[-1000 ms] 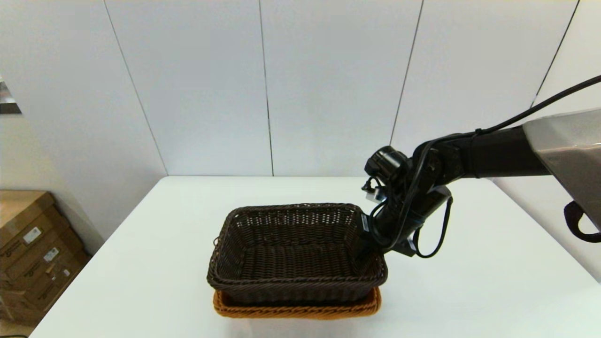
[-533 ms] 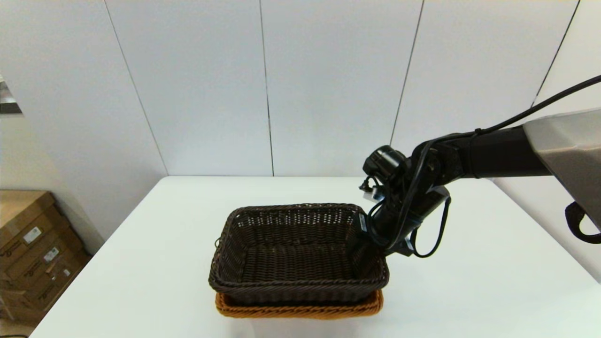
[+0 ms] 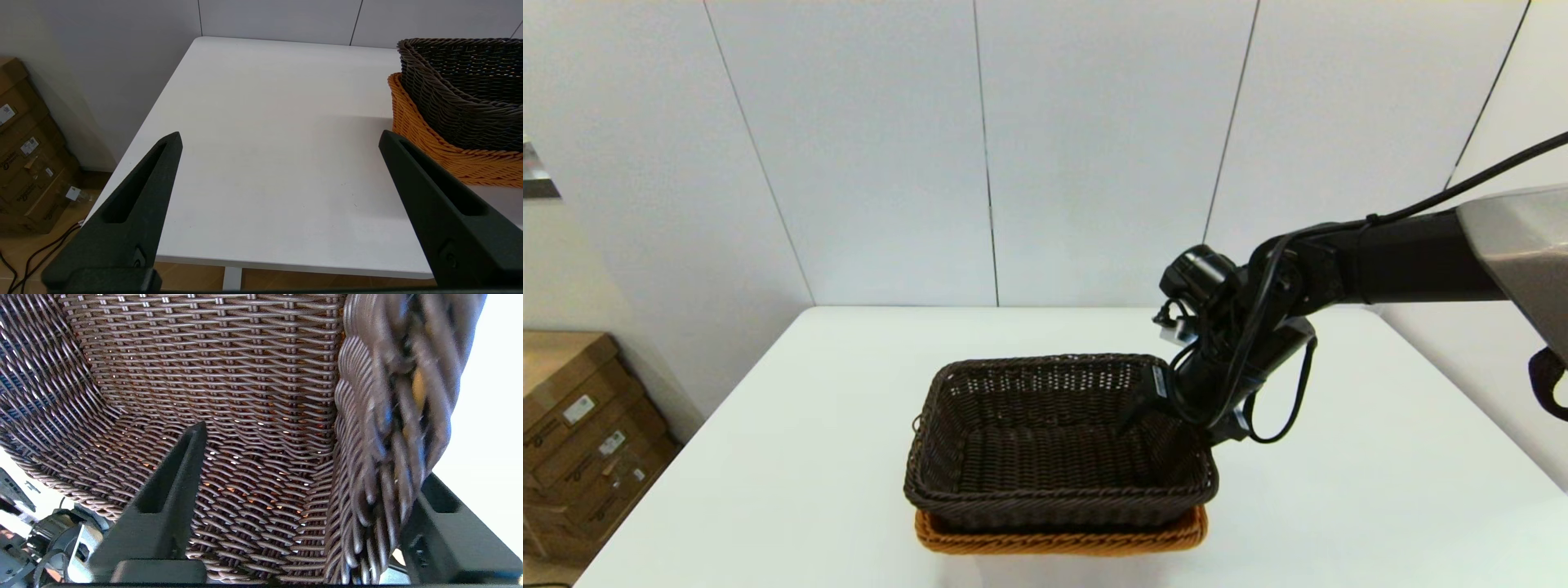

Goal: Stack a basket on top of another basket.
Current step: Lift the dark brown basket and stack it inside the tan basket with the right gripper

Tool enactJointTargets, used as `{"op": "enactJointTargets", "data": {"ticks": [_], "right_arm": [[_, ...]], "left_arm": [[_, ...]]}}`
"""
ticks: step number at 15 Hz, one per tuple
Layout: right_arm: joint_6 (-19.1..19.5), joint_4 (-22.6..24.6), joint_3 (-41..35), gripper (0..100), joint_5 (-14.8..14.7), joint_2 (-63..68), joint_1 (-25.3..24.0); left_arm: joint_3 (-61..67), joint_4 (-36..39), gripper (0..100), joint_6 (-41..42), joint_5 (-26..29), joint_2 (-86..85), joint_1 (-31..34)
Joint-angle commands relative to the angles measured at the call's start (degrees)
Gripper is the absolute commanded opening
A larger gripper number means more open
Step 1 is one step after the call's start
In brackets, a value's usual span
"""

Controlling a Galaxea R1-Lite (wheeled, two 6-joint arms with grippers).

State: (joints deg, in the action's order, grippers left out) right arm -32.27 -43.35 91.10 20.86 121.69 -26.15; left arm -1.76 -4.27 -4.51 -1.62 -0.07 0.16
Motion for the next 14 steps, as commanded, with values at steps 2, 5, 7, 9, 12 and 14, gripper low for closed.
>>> {"op": "enactJointTargets", "data": {"ticks": [2,5,7,9,12,14], "right_arm": [[0.28,-0.33,0.04,100,0.24,-1.80,-0.31],[0.28,-0.33,0.39,100,0.24,-2.77,-0.66],[0.28,-0.42,0.83,100,0.15,-3.56,-0.75],[0.28,-0.51,1.36,100,-0.03,-4.18,-0.75],[0.36,-0.68,2.24,100,-0.12,-4.88,-0.83],[0.36,-0.77,2.77,100,-0.12,-5.32,-0.83]], "left_arm": [[0.00,-0.04,100,-0.06,-0.05,-0.01,0.02],[0.00,-0.04,100,-0.06,-0.05,-0.01,0.02],[0.00,-0.04,100,-0.06,-0.05,-0.01,0.02],[0.00,-0.04,100,-0.06,-0.05,-0.01,0.02],[0.00,-0.04,100,-0.06,-0.05,-0.01,0.02],[0.00,-0.04,100,-0.06,-0.05,-0.01,0.02]]}}
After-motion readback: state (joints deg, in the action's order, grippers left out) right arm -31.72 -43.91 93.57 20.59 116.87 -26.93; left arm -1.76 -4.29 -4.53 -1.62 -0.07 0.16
